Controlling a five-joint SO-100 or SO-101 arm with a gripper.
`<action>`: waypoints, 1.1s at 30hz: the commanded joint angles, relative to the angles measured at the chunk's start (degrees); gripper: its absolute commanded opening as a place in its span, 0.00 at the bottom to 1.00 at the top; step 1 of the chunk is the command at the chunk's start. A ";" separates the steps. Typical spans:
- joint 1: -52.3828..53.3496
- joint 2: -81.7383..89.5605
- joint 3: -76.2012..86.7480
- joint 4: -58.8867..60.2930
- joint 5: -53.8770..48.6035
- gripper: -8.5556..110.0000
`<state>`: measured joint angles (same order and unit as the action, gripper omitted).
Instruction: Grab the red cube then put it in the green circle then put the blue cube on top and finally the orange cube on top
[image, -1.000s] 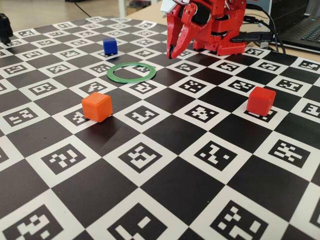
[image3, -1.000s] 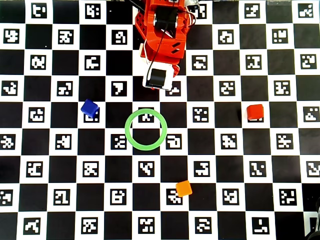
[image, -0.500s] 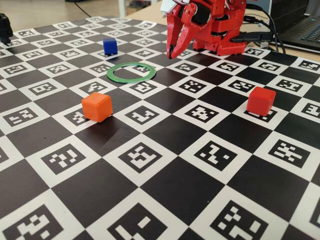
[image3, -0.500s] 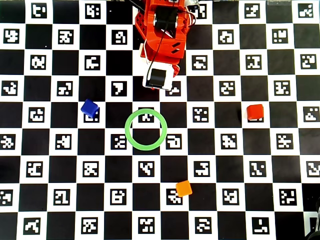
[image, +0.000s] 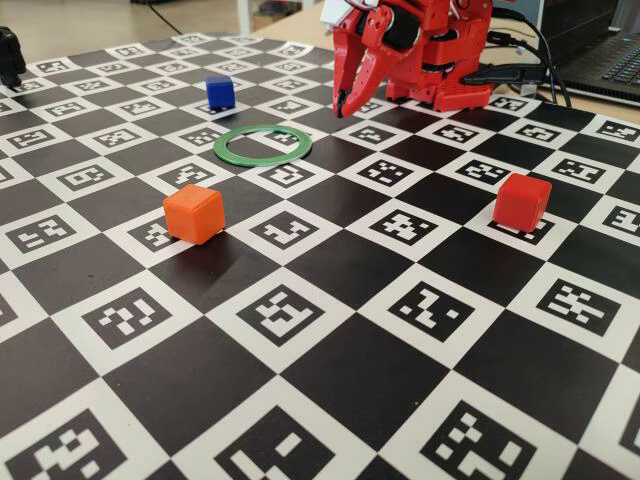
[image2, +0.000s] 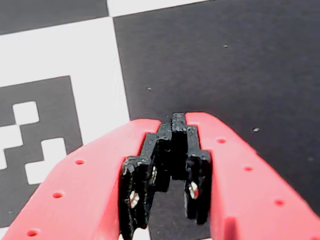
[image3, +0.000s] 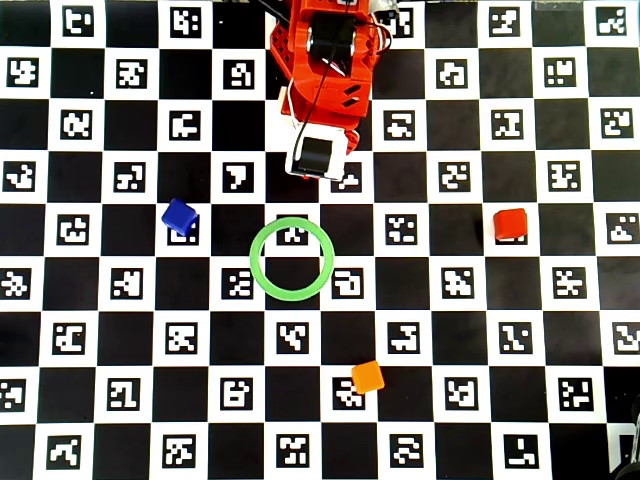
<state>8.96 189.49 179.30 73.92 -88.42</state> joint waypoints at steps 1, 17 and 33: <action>0.53 2.81 3.25 3.87 -0.18 0.02; -1.14 2.81 2.55 2.81 5.10 0.02; -19.60 -34.10 -43.15 5.10 50.54 0.03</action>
<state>-6.06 161.10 150.47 76.03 -44.56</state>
